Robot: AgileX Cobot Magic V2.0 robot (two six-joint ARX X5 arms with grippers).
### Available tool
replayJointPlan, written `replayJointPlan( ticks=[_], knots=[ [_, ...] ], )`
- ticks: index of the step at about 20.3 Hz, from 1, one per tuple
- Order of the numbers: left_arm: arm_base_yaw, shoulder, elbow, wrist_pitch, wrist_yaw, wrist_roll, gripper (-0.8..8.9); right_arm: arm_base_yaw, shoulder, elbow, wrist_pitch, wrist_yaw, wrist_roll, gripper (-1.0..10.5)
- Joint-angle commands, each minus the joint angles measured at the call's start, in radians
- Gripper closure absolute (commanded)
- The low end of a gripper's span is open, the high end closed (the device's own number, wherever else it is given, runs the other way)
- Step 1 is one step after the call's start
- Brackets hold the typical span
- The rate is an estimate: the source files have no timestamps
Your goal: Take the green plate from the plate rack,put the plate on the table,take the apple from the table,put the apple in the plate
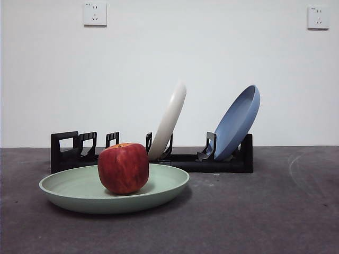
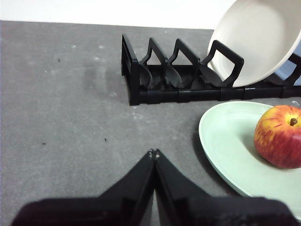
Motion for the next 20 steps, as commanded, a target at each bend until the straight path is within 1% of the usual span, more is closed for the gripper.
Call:
replayJointPlan(
  ticks=[1,3,4,5,7,9,11,12,14,17,20],
  knots=[
    [0.003,0.014,-0.008,0.006,0.000,0.012,8.17,-0.016,-0.002,-0.011,0.071,0.142,-0.004,9.5],
    [0.003,0.028,-0.008,0.005,0.000,0.012,8.17,-0.051,-0.002,-0.012,0.154,0.302,-0.047,9.5],
    [0.003,0.035,-0.008,0.005,0.000,0.012,8.17,-0.089,-0.002,-0.016,0.190,0.346,-0.067,9.5],
    [0.003,0.043,-0.008,0.005,0.000,0.012,8.17,-0.150,-0.003,-0.026,0.228,0.360,-0.091,9.5],
    [0.003,0.057,-0.008,0.005,0.000,0.012,8.17,-0.286,-0.025,-0.066,0.291,0.352,-0.091,9.5],
    [0.003,0.073,-0.008,0.005,0.000,0.012,8.17,-0.429,-0.051,-0.155,0.416,0.328,-0.085,9.5],
    [0.003,0.087,-0.008,0.005,0.000,0.012,8.17,-0.525,-0.105,-0.287,0.585,0.330,-0.054,9.5],
    [0.003,0.095,-0.008,0.005,0.000,0.012,8.17,-0.565,-0.138,-0.356,0.649,0.332,-0.061,9.5],
    [0.003,0.110,-0.008,0.012,0.000,0.012,8.17,-0.633,-0.199,-0.497,0.734,0.333,-0.087,9.5],
    [0.003,0.121,-0.007,0.019,0.000,0.012,8.17,-0.693,-0.263,-0.642,0.808,0.332,-0.112,9.5],
    [0.003,0.130,-0.007,0.024,0.000,0.012,8.17,-0.742,-0.335,-0.789,0.909,0.329,-0.113,9.5]
  ],
)
